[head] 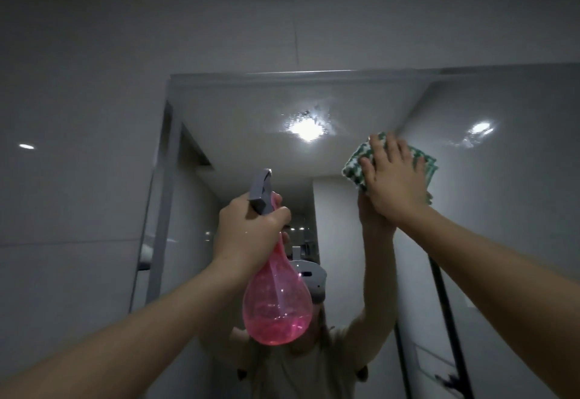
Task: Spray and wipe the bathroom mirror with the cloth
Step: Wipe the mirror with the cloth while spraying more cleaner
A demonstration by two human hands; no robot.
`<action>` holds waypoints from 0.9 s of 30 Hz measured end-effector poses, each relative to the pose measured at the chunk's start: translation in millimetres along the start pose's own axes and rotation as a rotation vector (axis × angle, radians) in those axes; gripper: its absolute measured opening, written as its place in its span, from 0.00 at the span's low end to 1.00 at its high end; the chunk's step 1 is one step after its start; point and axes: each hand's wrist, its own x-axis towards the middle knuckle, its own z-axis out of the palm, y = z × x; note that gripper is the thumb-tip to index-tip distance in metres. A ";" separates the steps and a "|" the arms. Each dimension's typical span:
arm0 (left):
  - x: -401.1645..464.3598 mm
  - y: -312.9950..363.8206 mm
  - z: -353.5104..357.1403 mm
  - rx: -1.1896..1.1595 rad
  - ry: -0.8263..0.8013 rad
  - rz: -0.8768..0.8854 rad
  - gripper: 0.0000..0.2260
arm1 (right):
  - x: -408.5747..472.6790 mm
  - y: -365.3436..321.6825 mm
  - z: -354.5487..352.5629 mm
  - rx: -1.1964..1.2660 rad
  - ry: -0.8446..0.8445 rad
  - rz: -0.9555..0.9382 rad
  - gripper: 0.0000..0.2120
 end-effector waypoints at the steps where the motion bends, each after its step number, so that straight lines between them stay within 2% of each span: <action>1: 2.7 1.1 -10.5 0.001 0.010 0.005 0.02 | 3.1 -13.3 0.2 0.011 -0.009 0.029 0.26; 5: 13.8 3.3 -62.6 0.006 0.071 0.048 0.05 | 16.0 -79.6 5.8 0.037 -0.025 -0.003 0.26; 9: 21.7 4.4 -117.7 0.148 0.132 0.119 0.03 | 24.6 -153.5 18.3 0.050 -0.041 -0.069 0.26; 14: 34.2 7.7 -171.9 0.238 0.151 0.145 0.06 | 23.0 -240.9 34.4 0.020 -0.037 -0.233 0.26; 16: 39.6 3.1 -187.6 0.245 0.163 0.174 0.03 | 19.3 -264.3 41.1 0.003 -0.032 -0.291 0.25; 17: 42.4 -0.2 -194.4 0.243 0.174 0.181 0.01 | 18.2 -273.5 43.7 -0.009 -0.031 -0.319 0.25; 21: 51.4 -5.8 -204.6 0.200 0.214 0.171 0.05 | 21.3 -289.3 46.1 -0.037 -0.051 -0.388 0.26; 27: 64.7 5.6 -182.0 0.170 0.214 0.176 0.02 | 41.3 -272.1 35.8 -0.061 -0.116 -0.483 0.25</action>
